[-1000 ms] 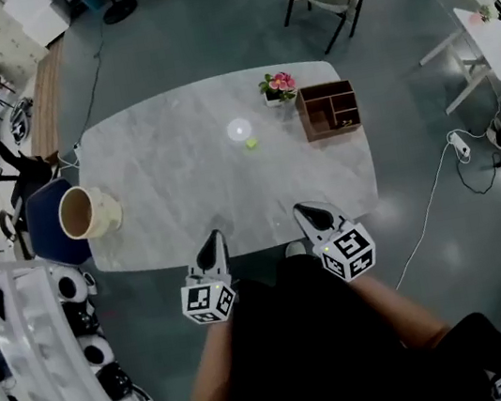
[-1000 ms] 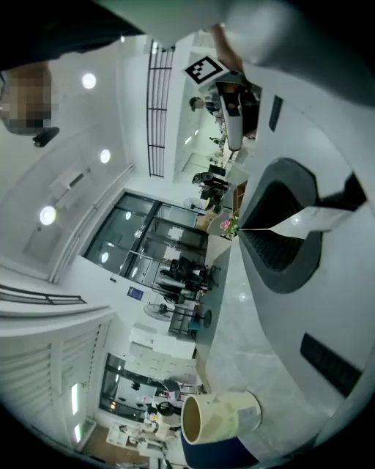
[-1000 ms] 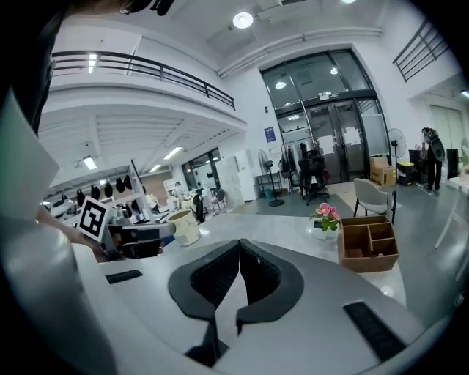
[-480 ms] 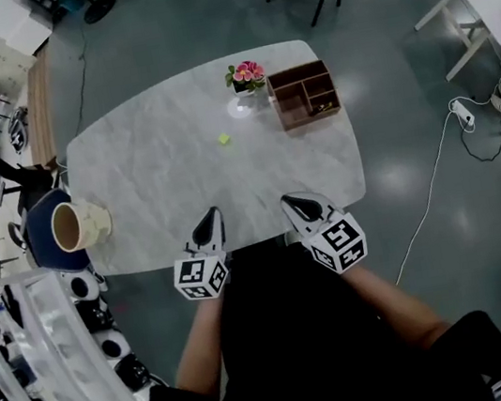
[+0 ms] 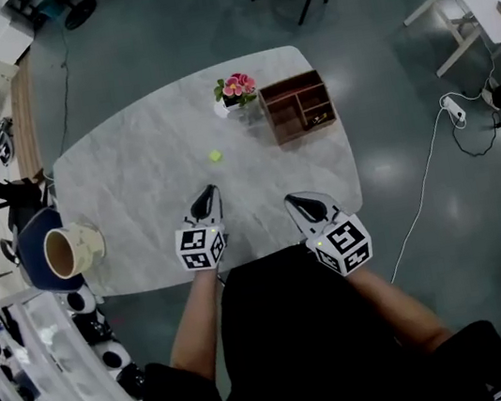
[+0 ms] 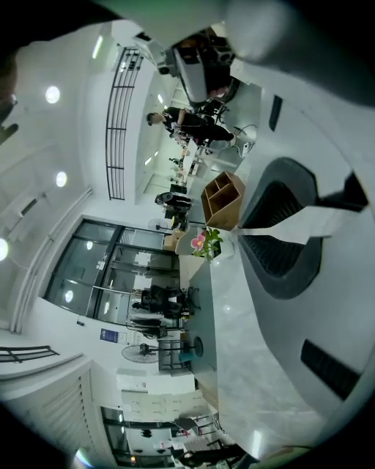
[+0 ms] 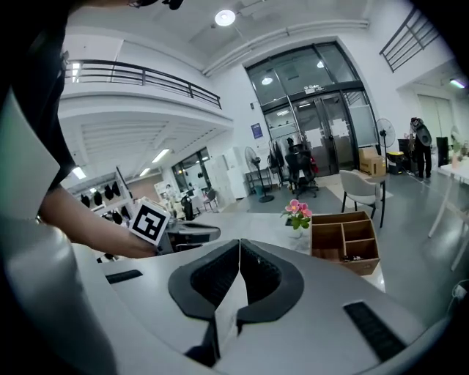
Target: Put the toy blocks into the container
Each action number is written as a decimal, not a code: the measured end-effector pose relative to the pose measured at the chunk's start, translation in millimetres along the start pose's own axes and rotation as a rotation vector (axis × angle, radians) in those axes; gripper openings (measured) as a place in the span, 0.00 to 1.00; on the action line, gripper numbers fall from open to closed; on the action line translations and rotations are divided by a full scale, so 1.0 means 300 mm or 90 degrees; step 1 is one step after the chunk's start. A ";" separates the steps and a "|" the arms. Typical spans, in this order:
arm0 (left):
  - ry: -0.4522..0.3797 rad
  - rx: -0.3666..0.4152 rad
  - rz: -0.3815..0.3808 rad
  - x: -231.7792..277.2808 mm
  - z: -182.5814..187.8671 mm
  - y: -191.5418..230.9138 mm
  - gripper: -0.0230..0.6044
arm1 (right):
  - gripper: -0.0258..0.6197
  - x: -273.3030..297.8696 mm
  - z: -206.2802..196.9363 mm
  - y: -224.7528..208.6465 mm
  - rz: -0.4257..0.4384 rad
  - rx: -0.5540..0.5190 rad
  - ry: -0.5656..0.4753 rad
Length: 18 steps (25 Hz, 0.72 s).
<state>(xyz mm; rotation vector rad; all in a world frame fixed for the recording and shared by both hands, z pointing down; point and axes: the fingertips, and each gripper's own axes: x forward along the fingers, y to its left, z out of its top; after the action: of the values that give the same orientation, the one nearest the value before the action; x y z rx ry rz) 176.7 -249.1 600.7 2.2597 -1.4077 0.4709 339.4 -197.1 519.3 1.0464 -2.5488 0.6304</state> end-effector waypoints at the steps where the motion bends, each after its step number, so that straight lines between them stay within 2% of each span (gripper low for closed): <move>1: 0.010 0.008 -0.005 0.026 -0.007 0.013 0.05 | 0.04 0.008 0.003 -0.013 -0.005 0.001 0.004; 5: 0.045 0.024 -0.018 0.117 -0.045 0.074 0.06 | 0.04 0.042 -0.026 -0.058 -0.018 0.012 0.037; 8: 0.072 0.029 -0.028 0.189 -0.078 0.123 0.17 | 0.04 0.086 -0.074 -0.079 -0.020 0.026 0.067; 12: 0.112 0.040 -0.048 0.289 -0.130 0.168 0.27 | 0.04 0.148 -0.118 -0.087 -0.015 0.035 0.093; 18: 0.181 0.058 -0.068 0.428 -0.226 0.232 0.37 | 0.04 0.237 -0.138 -0.089 -0.010 0.052 0.109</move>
<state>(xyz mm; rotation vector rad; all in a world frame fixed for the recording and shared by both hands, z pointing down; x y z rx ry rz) 164.8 -337.2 734.8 2.2191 -1.1384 0.8000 314.9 -234.5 593.5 0.9930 -2.3835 0.7892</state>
